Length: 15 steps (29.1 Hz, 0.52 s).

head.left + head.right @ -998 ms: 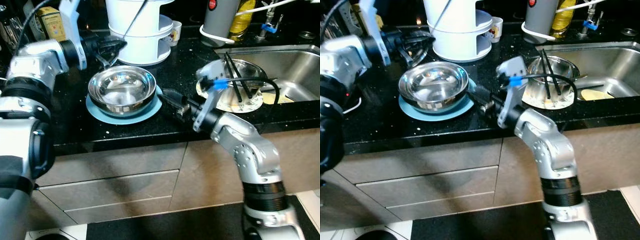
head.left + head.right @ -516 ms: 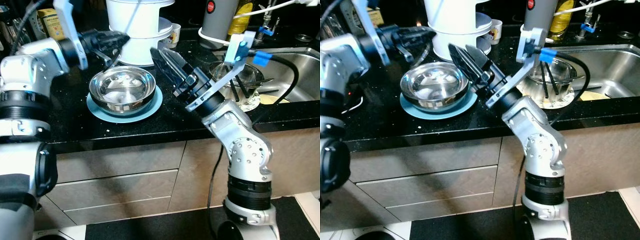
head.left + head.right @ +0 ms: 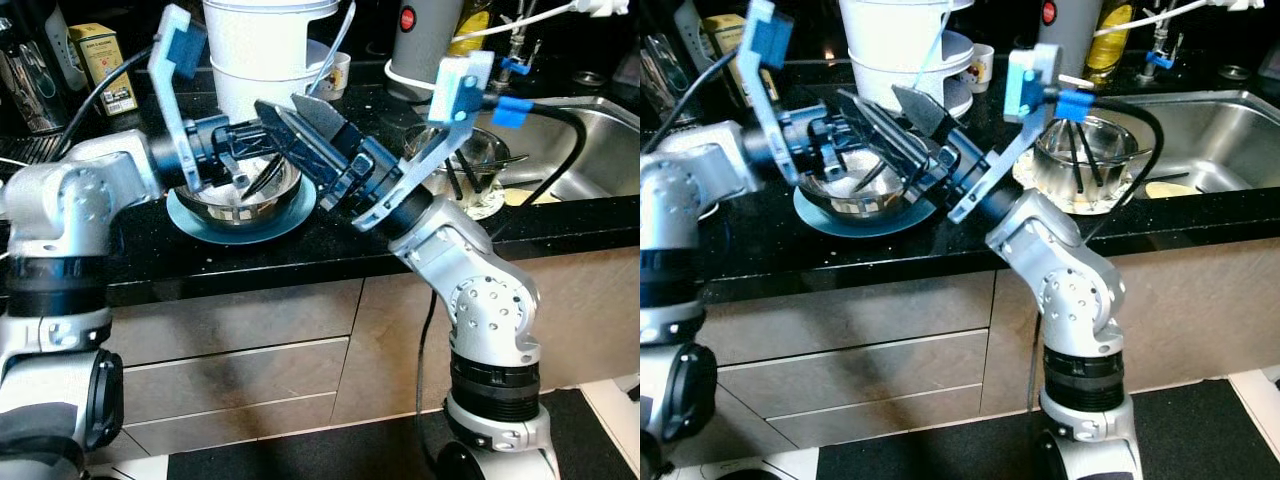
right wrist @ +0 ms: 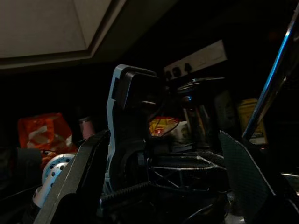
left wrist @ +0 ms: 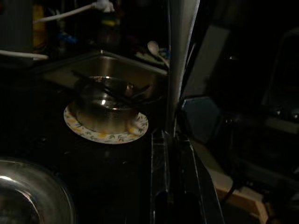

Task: Kitchen organization

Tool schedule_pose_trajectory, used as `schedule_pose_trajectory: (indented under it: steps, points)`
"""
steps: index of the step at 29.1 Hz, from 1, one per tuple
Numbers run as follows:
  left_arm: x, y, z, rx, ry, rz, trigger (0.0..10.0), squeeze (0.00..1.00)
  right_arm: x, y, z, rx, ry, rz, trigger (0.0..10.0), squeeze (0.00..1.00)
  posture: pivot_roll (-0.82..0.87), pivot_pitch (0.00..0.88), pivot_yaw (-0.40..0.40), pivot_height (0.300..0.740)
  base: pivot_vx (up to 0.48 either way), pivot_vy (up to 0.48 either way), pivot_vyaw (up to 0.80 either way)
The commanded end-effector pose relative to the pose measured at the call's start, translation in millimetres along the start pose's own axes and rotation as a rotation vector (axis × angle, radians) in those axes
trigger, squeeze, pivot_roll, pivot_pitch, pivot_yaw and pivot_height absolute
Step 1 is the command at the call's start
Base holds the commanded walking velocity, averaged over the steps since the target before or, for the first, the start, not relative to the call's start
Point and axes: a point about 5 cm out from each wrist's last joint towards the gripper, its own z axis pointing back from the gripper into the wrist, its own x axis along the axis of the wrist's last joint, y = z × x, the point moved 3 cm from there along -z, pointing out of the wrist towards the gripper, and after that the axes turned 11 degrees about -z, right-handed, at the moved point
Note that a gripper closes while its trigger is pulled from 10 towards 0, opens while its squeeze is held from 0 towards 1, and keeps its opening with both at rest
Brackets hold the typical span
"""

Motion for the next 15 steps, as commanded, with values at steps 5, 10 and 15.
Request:
schedule_pose_trajectory:
  steps: [5,10,15]
  points:
    - [0.2,-14.7,3.0,-0.046,0.006,0.013,0.0,0.00,8.0,-4.8,-0.5,-0.035,-0.043,0.003,10.0,0.00,0.03,0.151,-0.006,0.740,0.000,0.000,0.00]
    - [-1.1,-18.0,6.4,-0.030,0.013,0.025,0.0,0.00,12.1,-9.6,0.4,-0.069,-0.066,0.013,10.0,0.00,0.03,0.156,-0.007,0.740,0.000,0.000,0.00]
    - [-0.7,-9.5,9.9,0.046,0.009,0.010,0.0,0.00,10.8,-13.7,3.6,-0.084,-0.053,0.023,10.0,0.00,0.04,0.157,-0.006,0.740,0.000,0.000,0.00]
